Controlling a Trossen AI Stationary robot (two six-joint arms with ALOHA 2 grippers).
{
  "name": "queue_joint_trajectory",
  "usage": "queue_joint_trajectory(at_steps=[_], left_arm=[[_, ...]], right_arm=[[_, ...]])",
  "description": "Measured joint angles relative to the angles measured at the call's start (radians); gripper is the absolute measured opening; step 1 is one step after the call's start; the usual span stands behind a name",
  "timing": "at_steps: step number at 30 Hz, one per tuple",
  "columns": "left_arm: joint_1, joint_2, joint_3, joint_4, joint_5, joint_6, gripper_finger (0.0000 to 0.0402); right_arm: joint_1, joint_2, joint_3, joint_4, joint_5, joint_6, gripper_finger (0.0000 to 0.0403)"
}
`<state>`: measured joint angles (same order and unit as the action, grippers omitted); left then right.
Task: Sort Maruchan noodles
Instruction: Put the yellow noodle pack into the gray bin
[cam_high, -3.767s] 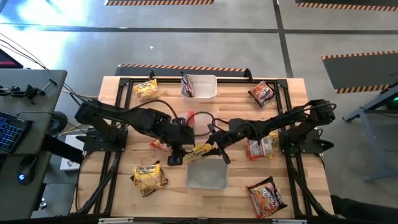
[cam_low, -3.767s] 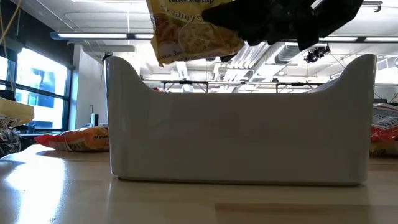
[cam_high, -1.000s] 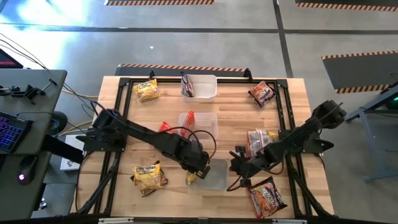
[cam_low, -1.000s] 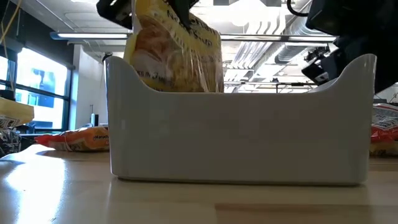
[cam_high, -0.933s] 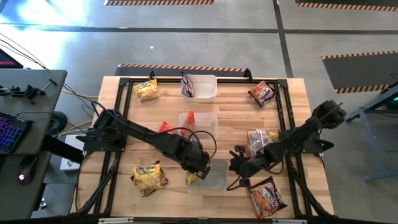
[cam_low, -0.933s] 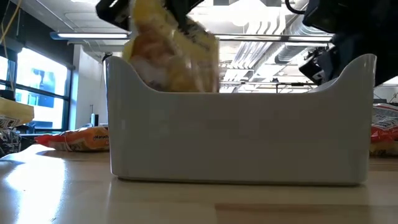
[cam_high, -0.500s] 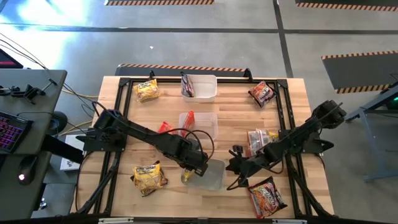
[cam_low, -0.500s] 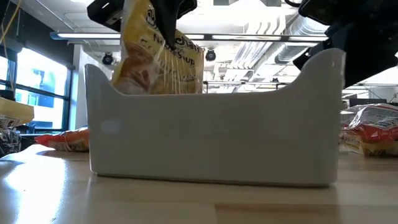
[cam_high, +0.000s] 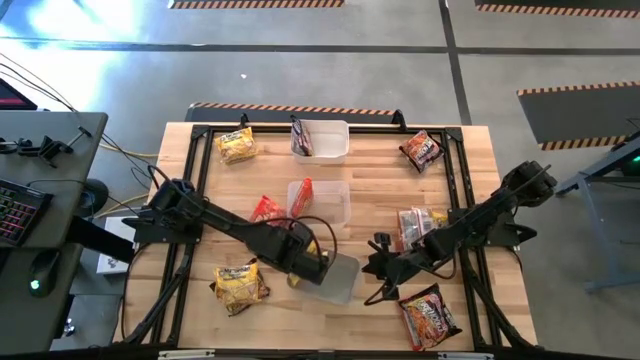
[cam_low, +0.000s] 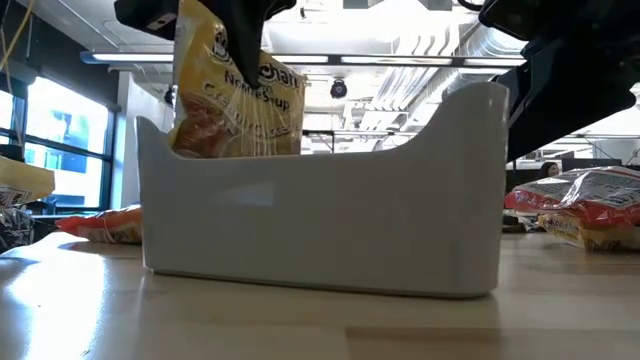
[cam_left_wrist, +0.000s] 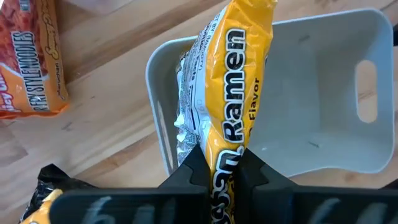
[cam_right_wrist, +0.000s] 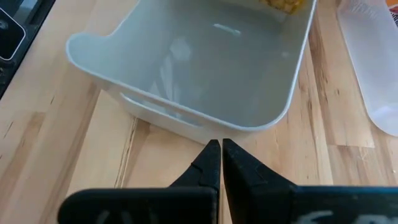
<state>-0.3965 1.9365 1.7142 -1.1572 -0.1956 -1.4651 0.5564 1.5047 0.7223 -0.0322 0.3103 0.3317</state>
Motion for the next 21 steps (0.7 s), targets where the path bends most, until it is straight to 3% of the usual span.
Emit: queue_joint_trajectory(at_steps=[10,21], left_arm=[[0.007,0.062,0.0,0.001,0.049,0.05,0.0005],[0.011,0.064,0.0,-0.009,0.005,0.064,0.0032]], right_arm=[[0.0,0.0,0.0,0.0,-0.001,0.003,0.0],[0.001,0.0,0.0,0.0,-0.004,0.003,0.0]])
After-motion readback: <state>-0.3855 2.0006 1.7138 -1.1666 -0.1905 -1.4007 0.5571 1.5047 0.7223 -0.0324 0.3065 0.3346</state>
